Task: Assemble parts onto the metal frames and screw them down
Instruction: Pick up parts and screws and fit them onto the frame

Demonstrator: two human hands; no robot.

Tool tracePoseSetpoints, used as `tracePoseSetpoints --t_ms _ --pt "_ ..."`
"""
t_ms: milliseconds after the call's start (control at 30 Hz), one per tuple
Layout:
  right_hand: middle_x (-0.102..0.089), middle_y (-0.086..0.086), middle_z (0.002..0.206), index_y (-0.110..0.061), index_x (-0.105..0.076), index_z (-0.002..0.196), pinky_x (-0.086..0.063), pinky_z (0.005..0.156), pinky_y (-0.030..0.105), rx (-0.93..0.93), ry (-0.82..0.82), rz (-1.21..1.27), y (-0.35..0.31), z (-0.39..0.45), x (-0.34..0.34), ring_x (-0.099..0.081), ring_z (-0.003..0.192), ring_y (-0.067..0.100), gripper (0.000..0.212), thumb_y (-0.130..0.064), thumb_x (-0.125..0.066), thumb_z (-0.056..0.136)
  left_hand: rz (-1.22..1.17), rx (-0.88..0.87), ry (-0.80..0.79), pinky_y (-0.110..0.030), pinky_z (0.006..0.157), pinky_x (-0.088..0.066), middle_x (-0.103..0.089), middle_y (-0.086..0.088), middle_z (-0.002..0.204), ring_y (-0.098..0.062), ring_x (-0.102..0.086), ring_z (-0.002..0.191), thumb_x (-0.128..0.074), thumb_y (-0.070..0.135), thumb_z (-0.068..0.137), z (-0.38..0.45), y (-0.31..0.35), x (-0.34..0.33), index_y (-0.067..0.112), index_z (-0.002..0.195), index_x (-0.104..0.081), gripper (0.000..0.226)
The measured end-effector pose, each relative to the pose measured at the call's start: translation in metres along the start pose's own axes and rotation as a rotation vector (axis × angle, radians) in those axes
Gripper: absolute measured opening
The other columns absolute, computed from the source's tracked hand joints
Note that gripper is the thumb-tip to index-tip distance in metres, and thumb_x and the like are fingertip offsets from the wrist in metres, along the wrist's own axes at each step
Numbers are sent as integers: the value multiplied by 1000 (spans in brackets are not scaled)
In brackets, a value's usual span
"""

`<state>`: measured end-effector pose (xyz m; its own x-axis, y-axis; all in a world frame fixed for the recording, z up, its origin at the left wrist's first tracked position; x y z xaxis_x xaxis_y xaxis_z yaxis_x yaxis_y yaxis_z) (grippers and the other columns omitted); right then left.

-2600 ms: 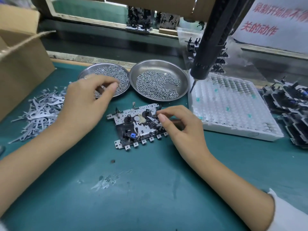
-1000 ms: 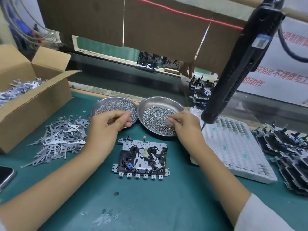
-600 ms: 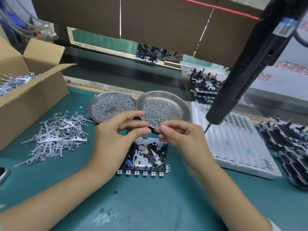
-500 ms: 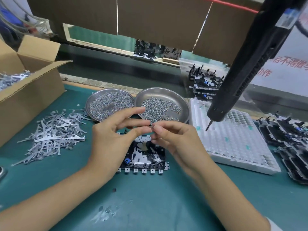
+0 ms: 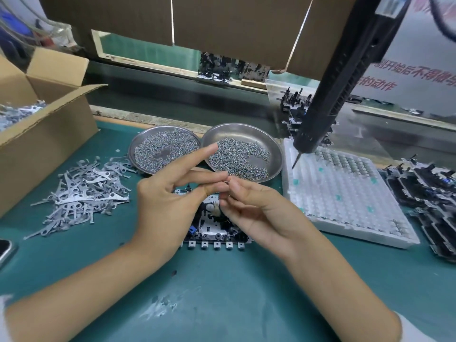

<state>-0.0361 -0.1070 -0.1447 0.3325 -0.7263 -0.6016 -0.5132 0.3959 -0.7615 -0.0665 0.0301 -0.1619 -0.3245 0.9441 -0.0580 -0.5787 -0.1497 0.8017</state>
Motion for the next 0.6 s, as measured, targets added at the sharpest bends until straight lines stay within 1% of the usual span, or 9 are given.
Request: tracePoseSetpoints --t_ms 100,233,267,333,367,400,500,567,600 --pt "-67 3 73 -6 -75 74 -54 69 18 -52 -6 44 -1 -2 -1 -64 68 8 11 -5 -66 69 -35 -31 -21 -19 76 -55 -73 18 83 -5 -70 82 -68 -13 70 0 1 -1 25 119 -58 62" --pt "-66 1 66 -8 -76 72 -54 66 17 -114 -14 52 -4 -4 -1 -64 63 7 12 -5 -64 70 -54 -51 -50 -15 76 -53 -72 19 82 -3 -69 83 -70 -10 69 0 2 -2 21 116 -59 57" --pt "-66 0 65 -8 -75 75 -53 65 17 -122 -20 32 -5 -5 0 -64 63 7 12 -7 -64 71 -44 -48 -62 -14 77 -52 -73 19 83 -2 -69 83 -71 -7 69 0 3 -2 20 114 -62 53" --pt "-66 0 66 -6 -70 88 -53 65 17 -130 -25 -20 -8 -5 2 -63 63 6 18 -9 -65 71 -3 -46 -96 -13 79 -51 -73 16 86 -3 -69 83 -73 -3 68 1 3 -1 18 104 -71 42" --pt "-66 -1 67 -6 -67 92 -53 66 17 -127 -23 -58 -9 -4 4 -64 63 6 21 -10 -65 71 38 -55 -116 -14 79 -50 -74 14 86 -3 -69 82 -74 -2 69 2 2 -1 18 100 -73 37" --pt "-67 -1 70 -6 -65 93 -53 66 17 -117 -20 -112 -11 -4 5 -64 65 6 23 -11 -66 71 93 -74 -137 -14 79 -50 -73 12 86 -4 -69 83 -74 2 70 3 3 0 19 101 -71 35" --pt "-68 1 77 -7 -67 92 -53 70 19 -85 -31 -345 -22 -6 7 -63 69 9 20 -17 -67 75 238 -121 -187 -11 79 -45 -70 11 89 0 -65 84 -69 12 75 5 3 2 20 101 -68 27" --pt "-71 6 84 -7 -70 94 -54 70 21 -65 -8 -495 -36 -11 13 -64 71 12 17 -17 -67 81 241 -64 -174 -9 78 -43 -68 17 86 2 -62 84 -65 18 78 7 2 4 25 97 -70 20" --pt "-71 8 86 -8 -71 94 -54 68 21 -48 11 -586 -45 -15 17 -64 70 13 13 -15 -67 83 236 -16 -156 -10 77 -43 -68 16 84 2 -61 83 -63 22 80 7 2 4 28 94 -70 17"
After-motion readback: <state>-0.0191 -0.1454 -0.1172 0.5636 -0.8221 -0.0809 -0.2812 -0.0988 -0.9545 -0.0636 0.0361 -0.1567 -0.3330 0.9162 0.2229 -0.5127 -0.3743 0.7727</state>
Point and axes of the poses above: each hand's wrist, its own z-axis towards the middle knuckle, its own x-axis out of the back of the hand, y = z × x, the point moved 1 cm from there along z, towards the middle knuckle
